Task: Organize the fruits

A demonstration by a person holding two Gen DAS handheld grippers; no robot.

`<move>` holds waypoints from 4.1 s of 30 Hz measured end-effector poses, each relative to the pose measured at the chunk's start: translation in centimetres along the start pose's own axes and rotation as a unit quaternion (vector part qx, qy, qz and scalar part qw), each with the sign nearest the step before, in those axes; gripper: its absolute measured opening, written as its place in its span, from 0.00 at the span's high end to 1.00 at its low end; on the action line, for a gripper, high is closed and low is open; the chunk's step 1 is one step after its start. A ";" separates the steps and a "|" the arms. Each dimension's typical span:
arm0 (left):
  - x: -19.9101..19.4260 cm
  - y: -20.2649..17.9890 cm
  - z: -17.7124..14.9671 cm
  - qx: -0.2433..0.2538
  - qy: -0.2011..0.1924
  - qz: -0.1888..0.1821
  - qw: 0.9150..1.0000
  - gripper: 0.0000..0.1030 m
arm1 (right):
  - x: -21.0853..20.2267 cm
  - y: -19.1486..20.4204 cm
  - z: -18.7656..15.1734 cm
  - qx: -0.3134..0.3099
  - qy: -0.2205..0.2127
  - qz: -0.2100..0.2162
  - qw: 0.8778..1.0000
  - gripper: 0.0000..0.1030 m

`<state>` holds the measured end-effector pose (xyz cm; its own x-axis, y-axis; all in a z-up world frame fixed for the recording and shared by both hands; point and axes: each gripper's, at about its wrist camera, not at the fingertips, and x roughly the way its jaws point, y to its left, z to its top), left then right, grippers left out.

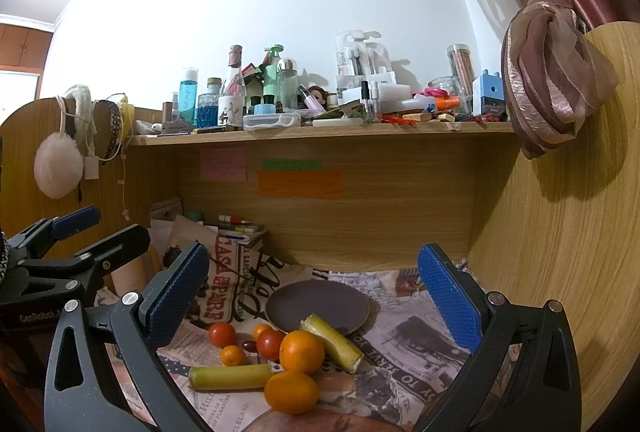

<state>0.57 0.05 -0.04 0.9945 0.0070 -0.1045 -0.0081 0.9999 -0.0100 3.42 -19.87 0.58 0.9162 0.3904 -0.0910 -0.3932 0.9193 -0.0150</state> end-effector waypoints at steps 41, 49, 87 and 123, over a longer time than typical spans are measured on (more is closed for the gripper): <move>1.0 -0.1 -0.3 -0.007 0.011 0.002 1.000 0.00 | 0.9 0.2 -0.6 -0.004 0.014 0.003 1.000 0.00; 3.9 1.3 -2.3 -0.015 0.065 0.004 0.998 0.17 | 3.7 -1.7 -2.5 0.005 0.064 0.008 0.998 0.05; 13.7 0.6 -15.7 0.005 0.333 -0.102 0.937 0.37 | 13.4 -1.2 -15.2 0.009 0.346 0.133 0.929 0.38; 14.2 -2.7 -15.0 0.020 0.344 -0.148 0.927 0.64 | 10.9 -5.5 -13.3 0.026 0.311 0.088 0.946 0.39</move>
<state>13.18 -2.68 -16.42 0.6500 -0.2616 -0.7135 0.2716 0.9568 -0.1033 14.55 -21.31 -13.59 0.6075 0.4473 -0.6565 -0.5153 0.8508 0.1029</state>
